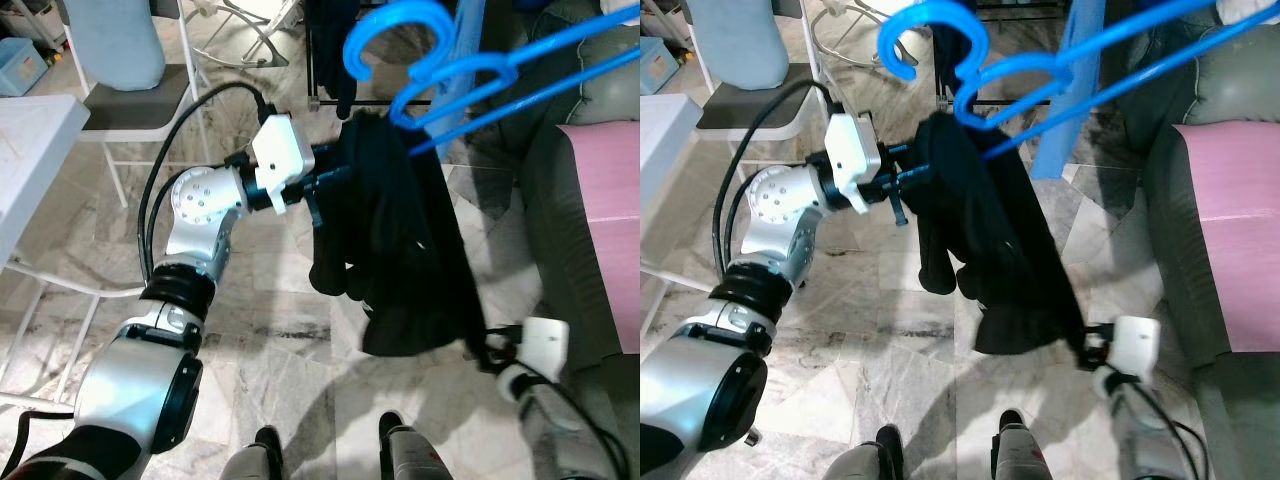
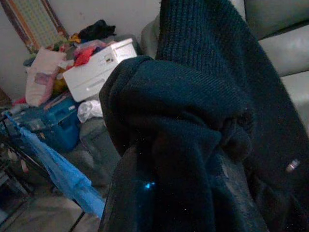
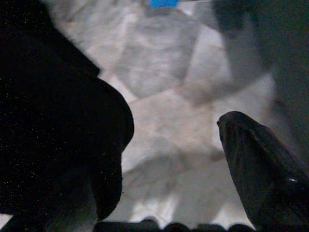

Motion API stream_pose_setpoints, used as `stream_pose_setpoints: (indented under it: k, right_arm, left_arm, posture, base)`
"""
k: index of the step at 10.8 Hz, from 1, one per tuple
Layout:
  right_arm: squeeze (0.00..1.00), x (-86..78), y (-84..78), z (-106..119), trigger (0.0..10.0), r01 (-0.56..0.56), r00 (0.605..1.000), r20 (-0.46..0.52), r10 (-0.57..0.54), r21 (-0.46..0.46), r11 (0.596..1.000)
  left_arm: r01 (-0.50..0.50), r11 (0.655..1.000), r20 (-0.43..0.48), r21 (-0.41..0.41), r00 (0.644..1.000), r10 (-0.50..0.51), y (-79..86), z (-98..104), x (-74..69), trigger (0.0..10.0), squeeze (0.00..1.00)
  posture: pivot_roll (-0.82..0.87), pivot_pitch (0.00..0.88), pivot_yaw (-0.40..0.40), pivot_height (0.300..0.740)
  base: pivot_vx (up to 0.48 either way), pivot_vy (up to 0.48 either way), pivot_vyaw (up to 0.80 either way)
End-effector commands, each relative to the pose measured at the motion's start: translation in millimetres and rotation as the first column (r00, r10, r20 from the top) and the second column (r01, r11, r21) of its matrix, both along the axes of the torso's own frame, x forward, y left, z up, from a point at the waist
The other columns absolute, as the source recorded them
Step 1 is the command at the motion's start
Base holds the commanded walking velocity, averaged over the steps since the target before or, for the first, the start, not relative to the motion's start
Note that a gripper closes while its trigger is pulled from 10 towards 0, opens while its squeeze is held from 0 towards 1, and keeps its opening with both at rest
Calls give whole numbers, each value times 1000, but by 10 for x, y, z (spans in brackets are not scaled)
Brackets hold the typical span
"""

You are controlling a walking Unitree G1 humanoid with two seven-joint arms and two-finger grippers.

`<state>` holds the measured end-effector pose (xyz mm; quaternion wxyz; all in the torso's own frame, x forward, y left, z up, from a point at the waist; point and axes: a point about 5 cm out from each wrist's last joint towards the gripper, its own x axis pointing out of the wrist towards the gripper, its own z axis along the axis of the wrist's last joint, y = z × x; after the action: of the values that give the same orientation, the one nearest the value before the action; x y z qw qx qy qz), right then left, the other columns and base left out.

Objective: Hang hanger

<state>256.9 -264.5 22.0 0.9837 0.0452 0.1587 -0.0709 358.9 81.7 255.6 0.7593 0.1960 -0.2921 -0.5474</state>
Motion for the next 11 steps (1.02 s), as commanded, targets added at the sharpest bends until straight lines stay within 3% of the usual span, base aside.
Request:
stream_pose_setpoints:
  k: [1,2,3,6,8,11]
  right_arm:
    - [0,-245,-212,-199,0,124,986,-117,-121,11,992]
    - [0,-272,-388,-139,0,201,975,-96,-199,16,979]
    - [0,-287,-664,10,0,299,953,-49,-299,13,954]
    - [0,-209,-1130,489,0,418,905,99,-415,-12,909]
    - [0,-89,-1302,876,0,437,882,206,-424,-20,899]
    - [0,209,-1249,1392,0,385,873,334,-354,-28,923]
  left_arm:
    - [-59,996,47,-70,997,63,159,128,16,0,0]
    - [-73,995,22,-71,997,74,193,91,28,0,0]
    - [-97,993,-13,-68,995,96,252,-5,35,0,0]
    - [-132,990,-71,-40,989,129,357,-227,9,0,0]
    - [-92,996,-155,9,984,92,335,-461,-50,0,0]
    - [55,997,-380,62,925,-28,199,-1075,-289,0,0]
  posture:
    - [-231,288,117,740]
    - [-232,288,116,740]
    - [-235,289,113,740]
    - [-241,293,102,740]
    - [-239,293,97,740]
    - [-252,294,92,740]
  base:
    - [0,0,0]
    - [0,0,0]
    - [0,0,0]
    - [0,0,0]
    - [0,0,0]
    - [0,0,0]
